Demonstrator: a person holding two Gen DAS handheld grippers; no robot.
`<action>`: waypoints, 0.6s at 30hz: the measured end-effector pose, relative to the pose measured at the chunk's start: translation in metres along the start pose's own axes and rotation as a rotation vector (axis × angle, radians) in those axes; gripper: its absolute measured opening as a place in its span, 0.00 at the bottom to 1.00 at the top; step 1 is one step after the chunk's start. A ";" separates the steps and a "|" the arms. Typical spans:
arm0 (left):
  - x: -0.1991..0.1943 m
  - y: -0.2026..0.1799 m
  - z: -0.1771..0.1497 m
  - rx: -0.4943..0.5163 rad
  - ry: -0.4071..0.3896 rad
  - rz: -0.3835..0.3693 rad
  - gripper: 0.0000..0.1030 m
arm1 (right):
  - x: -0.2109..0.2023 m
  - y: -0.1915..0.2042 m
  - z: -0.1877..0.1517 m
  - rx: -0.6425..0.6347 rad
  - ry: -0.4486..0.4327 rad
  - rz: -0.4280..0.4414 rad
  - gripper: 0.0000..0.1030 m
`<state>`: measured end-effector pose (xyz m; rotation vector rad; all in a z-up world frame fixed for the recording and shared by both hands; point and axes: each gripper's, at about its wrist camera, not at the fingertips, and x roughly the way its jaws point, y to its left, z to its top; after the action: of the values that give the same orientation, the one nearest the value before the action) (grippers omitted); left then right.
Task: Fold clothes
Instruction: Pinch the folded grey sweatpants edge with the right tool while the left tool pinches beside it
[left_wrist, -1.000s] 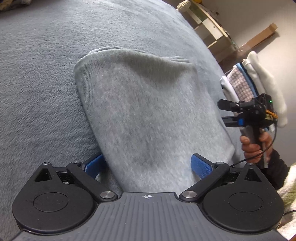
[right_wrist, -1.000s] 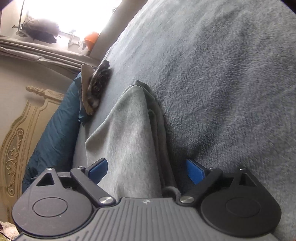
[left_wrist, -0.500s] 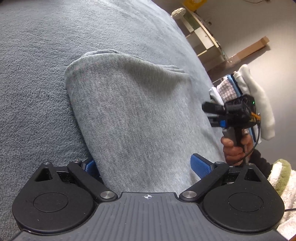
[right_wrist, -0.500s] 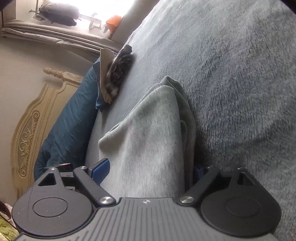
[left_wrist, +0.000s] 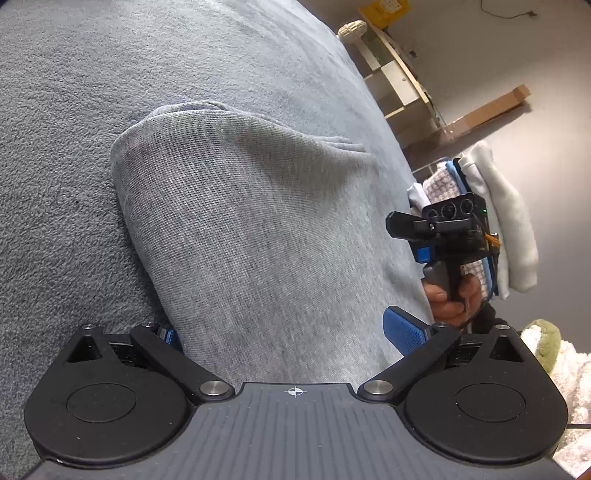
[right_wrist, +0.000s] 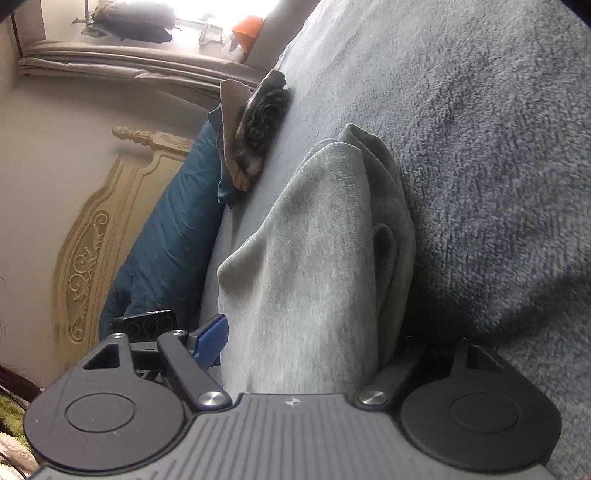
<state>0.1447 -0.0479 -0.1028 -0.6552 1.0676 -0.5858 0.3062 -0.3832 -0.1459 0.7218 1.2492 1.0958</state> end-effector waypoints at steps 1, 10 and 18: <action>0.000 0.000 0.000 -0.002 -0.003 0.000 0.98 | 0.001 0.000 0.001 -0.001 0.001 0.000 0.77; -0.012 -0.004 0.001 -0.035 -0.029 0.008 0.87 | -0.009 0.025 -0.016 -0.032 -0.045 -0.146 0.54; -0.026 -0.017 0.001 0.005 -0.055 -0.038 0.83 | -0.018 0.064 -0.032 -0.083 -0.105 -0.215 0.49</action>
<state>0.1336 -0.0405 -0.0745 -0.6847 1.0044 -0.6000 0.2599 -0.3818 -0.0887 0.5609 1.1560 0.9163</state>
